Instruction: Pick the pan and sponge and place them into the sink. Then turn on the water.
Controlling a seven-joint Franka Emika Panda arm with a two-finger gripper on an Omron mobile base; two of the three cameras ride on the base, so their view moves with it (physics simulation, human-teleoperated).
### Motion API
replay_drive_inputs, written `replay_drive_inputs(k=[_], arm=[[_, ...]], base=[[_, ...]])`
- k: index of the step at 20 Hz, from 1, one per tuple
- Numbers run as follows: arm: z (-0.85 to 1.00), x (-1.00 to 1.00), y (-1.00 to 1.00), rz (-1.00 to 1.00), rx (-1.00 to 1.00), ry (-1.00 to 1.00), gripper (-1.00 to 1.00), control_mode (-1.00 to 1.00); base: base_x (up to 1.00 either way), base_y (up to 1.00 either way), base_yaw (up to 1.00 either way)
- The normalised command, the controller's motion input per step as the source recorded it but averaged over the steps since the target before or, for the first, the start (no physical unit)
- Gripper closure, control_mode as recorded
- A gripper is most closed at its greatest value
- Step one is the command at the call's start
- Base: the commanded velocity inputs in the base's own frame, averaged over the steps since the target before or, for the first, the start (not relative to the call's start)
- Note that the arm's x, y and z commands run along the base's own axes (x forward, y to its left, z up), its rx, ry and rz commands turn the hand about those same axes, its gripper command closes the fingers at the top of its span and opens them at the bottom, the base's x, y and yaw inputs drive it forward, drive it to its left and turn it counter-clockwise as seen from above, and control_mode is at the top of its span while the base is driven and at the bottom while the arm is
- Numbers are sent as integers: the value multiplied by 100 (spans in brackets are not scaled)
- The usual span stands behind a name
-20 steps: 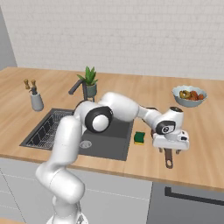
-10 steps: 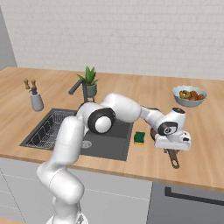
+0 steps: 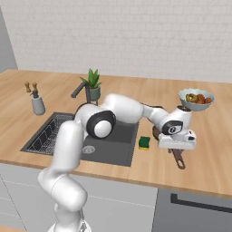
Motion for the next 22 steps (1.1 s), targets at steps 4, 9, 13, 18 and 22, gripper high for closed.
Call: replay_drive_inputs(k=[4, 9, 13, 18, 22], arm=[[57, 0, 57, 9, -2, 0, 100, -100], [30, 0, 97, 14, -8, 0, 100, -100], [11, 0, 100, 19, -6, -9, 100, -100], [0, -8, 98, 26, -8, -2, 100, -100], [0, -27, 66, 27, -8, 0, 100, -100]], base=[[0, 0, 0], [0, 0, 0], [0, 0, 0], [0, 0, 0], [0, 0, 0]])
